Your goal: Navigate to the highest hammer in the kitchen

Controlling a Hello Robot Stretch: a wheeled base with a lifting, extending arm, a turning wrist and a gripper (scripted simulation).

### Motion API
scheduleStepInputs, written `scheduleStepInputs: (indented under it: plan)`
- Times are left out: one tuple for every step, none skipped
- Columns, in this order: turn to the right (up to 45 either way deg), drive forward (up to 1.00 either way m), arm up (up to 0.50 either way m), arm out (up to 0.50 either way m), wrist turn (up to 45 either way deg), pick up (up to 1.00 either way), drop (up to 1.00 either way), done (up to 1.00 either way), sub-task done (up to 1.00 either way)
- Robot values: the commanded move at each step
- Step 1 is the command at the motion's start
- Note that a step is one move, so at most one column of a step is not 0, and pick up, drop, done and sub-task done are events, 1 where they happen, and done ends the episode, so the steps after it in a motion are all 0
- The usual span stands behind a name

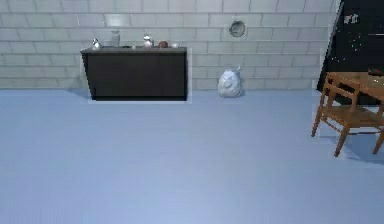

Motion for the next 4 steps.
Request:
scheduleStepInputs:
  plan:
    - [0.0, 0.5, 0.0, 0.0, 0.0, 0.0, 0.0, 0.0, 0.0]
    - [24.0, 0.0, 0.0, 0.0, 0.0, 0.0, 0.0, 0.0, 0.0]
    - [0.0, 1.0, 0.0, 0.0, 0.0, 0.0, 0.0, 0.0, 0.0]
    - [0.0, 1.0, 0.0, 0.0, 0.0, 0.0, 0.0, 0.0, 0.0]
